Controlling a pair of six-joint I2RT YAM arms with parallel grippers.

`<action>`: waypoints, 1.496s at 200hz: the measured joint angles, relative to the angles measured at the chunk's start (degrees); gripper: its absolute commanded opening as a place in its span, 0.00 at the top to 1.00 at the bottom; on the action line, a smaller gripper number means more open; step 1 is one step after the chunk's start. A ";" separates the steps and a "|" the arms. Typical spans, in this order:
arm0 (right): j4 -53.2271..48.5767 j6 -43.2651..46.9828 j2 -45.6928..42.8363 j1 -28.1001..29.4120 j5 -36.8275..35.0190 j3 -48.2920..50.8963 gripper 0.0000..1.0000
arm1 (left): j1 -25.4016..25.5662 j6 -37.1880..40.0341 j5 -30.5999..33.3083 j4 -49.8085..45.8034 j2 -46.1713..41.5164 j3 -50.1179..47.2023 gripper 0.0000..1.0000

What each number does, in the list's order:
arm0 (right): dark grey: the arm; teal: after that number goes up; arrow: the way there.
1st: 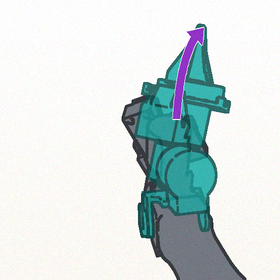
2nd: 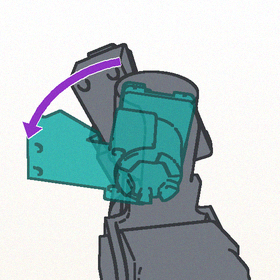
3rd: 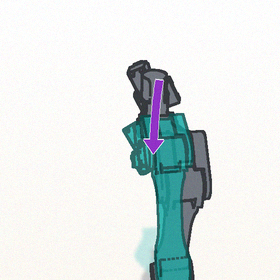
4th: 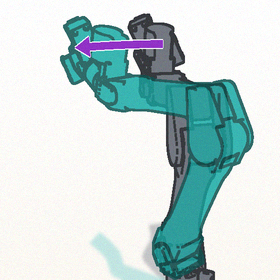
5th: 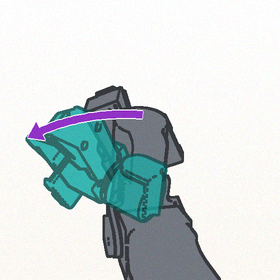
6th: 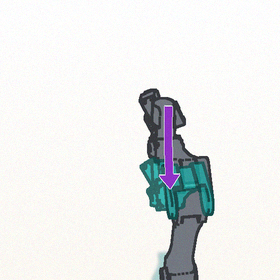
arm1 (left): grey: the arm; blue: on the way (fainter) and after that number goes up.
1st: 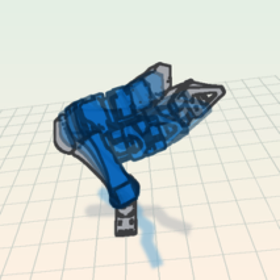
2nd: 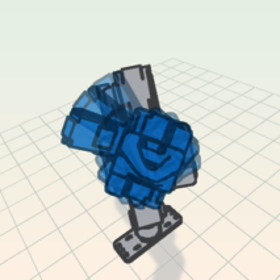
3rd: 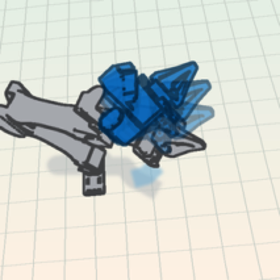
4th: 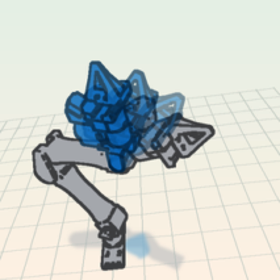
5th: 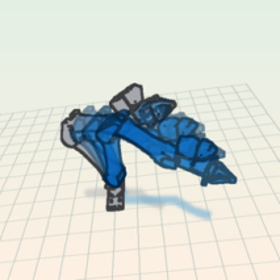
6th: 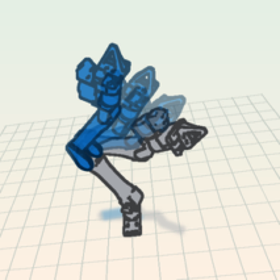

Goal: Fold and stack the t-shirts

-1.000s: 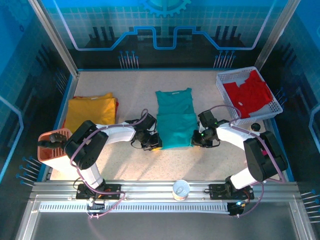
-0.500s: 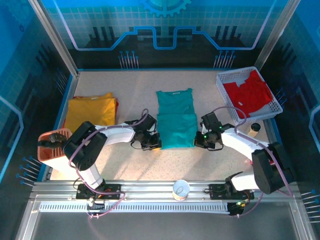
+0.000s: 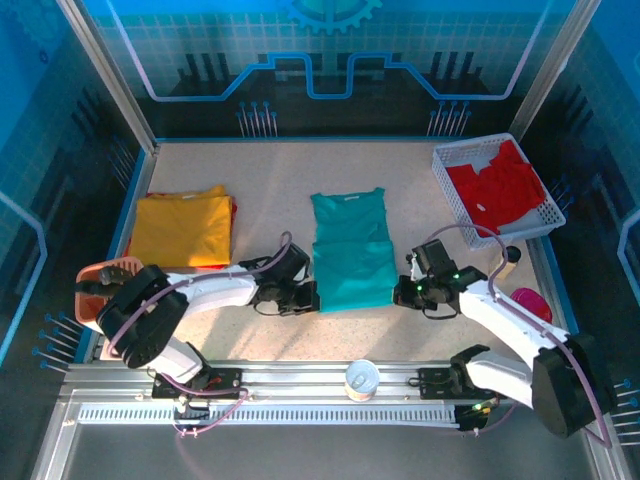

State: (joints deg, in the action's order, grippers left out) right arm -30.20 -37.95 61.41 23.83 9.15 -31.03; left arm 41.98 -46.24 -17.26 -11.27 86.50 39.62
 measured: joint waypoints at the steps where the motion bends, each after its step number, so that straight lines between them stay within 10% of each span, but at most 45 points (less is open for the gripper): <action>1: -0.09 0.00 -0.11 0.07 0.02 0.04 1.00 | 0.04 -0.02 0.04 -0.04 -0.07 -0.02 1.00; 111: -14.82 -4.35 -16.17 2.05 -1.49 -8.17 1.00 | 4.70 -4.79 5.49 -12.79 -20.96 4.63 1.00; 299: -16.02 -3.13 -4.57 -2.27 -2.05 -23.65 1.00 | -4.52 -2.23 4.04 -19.21 -13.84 19.30 1.00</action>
State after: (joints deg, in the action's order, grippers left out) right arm -46.22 -41.08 56.84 21.56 7.09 -54.68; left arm 37.45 -48.47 -13.21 -30.48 72.66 58.92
